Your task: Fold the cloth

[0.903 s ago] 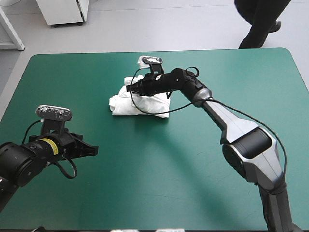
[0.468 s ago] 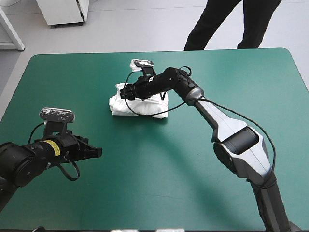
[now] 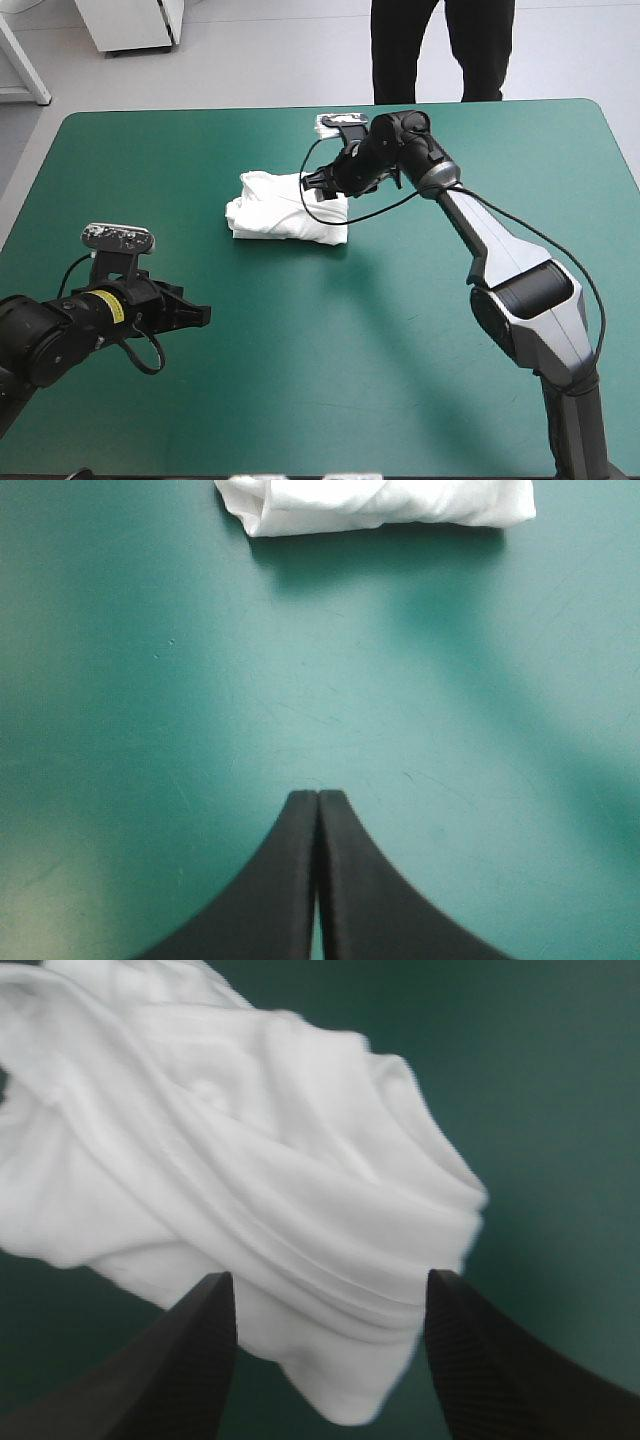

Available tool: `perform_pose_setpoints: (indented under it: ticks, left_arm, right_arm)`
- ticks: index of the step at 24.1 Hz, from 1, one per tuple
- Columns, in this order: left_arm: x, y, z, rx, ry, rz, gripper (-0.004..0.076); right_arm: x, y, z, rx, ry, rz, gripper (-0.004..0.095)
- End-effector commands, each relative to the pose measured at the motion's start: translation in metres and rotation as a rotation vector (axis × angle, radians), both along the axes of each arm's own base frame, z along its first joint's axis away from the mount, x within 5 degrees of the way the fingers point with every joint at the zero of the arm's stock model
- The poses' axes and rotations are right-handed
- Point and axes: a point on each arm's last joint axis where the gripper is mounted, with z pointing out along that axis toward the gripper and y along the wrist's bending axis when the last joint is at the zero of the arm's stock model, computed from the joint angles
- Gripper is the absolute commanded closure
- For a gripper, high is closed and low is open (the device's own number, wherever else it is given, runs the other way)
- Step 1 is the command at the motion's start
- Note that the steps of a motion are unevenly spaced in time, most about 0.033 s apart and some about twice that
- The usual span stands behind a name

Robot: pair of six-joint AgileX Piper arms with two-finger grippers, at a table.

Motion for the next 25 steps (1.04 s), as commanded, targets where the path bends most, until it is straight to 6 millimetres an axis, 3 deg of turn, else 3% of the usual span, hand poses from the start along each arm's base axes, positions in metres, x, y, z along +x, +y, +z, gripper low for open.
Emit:
perform_pose_setpoints:
  ticks: [1, 6, 11, 20, 22, 25]
  left_arm:
    - [-0.001, 0.0, 0.011, -0.044, -0.067, 0.0, 0.0734]
    - [0.0, 0.0, 0.012, -0.051, -0.08, -0.001, 0.0734]
    - [0.0, -0.001, 0.013, -0.053, -0.084, -0.002, 0.0734]
    - [0.0, -0.001, 0.013, -0.053, -0.084, -0.002, 0.0734]
    - [0.0, 0.0, 0.013, -0.051, -0.084, -0.002, 0.0734]
    - [0.0, 0.0, 0.013, -0.056, -0.083, 0.006, 0.0734]
  right_arm:
    - [-0.003, -0.027, 0.042, 0.036, -0.066, -0.056, 0.0372]
    - [0.005, -0.04, 0.035, 0.039, -0.042, -0.087, 0.0372]
    - [0.013, -0.032, 0.018, 0.089, -0.01, -0.066, 0.0372]
    - [0.028, -0.014, -0.037, 0.143, 0.117, -0.032, 0.039]
    - [0.027, -0.007, -0.044, 0.139, 0.134, -0.024, 0.0524]
    - [0.026, -0.007, -0.047, 0.124, 0.138, -0.021, 0.0928]
